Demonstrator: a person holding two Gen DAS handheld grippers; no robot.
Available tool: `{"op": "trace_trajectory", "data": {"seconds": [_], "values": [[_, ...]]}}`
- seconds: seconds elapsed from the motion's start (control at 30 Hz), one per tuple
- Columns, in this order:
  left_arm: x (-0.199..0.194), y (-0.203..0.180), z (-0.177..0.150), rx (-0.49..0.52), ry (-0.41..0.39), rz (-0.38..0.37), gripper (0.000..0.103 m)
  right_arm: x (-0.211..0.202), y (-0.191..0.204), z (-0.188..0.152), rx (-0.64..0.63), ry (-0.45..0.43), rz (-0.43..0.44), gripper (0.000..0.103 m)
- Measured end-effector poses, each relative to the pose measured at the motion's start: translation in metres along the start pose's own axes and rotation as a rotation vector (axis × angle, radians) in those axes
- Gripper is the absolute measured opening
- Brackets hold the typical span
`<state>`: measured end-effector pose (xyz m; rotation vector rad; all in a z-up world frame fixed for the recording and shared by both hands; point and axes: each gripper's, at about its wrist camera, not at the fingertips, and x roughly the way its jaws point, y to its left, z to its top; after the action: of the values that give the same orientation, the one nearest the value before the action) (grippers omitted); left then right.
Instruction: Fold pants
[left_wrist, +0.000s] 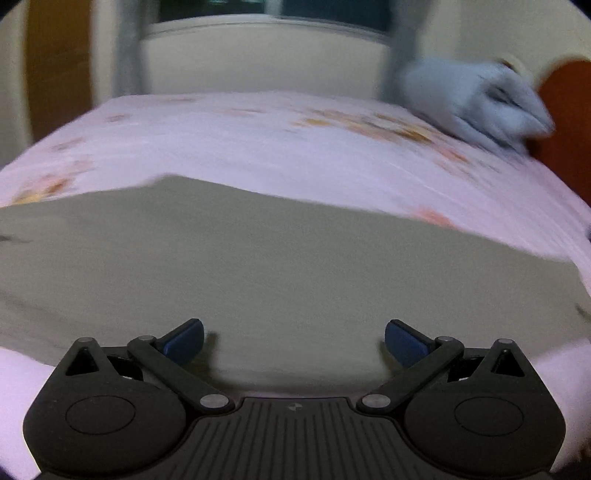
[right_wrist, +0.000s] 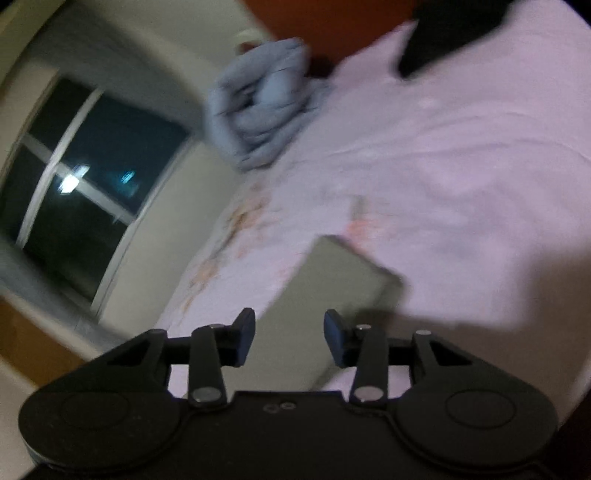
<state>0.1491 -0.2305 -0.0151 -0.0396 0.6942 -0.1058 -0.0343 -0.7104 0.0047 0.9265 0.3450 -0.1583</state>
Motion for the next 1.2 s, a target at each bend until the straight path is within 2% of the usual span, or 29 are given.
{"op": "trace_trajectory", "data": {"seconds": [0.2,0.33,0.4,0.5,0.63,0.73,1.07,1.1,1.2], "values": [[-0.012,0.151,0.034,-0.117,-0.036,0.261,0.103,0.075,0.094,-0.029,-0.219,0.166,0.113,0.038],[-0.022,0.237,0.039,-0.222,-0.058,0.345,0.103,0.135,0.173,-0.071,-0.389,0.314,0.214,0.048],[-0.026,0.275,0.035,-0.272,-0.047,0.376,0.103,0.169,0.216,-0.101,-0.501,0.394,0.254,0.049],[-0.024,0.321,0.027,-0.310,-0.014,0.418,0.103,0.215,0.264,-0.141,-0.586,0.485,0.296,0.047],[-0.020,0.367,0.017,-0.385,-0.006,0.430,0.103,0.264,0.305,-0.176,-0.661,0.562,0.317,0.046],[-0.006,0.386,0.014,-0.450,0.007,0.393,0.103,0.297,0.324,-0.192,-0.722,0.616,0.309,0.045],[0.022,0.400,0.009,-0.519,-0.013,0.303,0.101,0.343,0.331,-0.235,-0.844,0.769,0.264,0.044],[0.024,0.401,0.009,-0.525,-0.014,0.287,0.098,0.344,0.333,-0.239,-0.860,0.777,0.273,0.040],[0.031,0.403,0.010,-0.551,-0.029,0.193,0.058,0.341,0.342,-0.249,-0.936,0.775,0.287,0.012]]}}
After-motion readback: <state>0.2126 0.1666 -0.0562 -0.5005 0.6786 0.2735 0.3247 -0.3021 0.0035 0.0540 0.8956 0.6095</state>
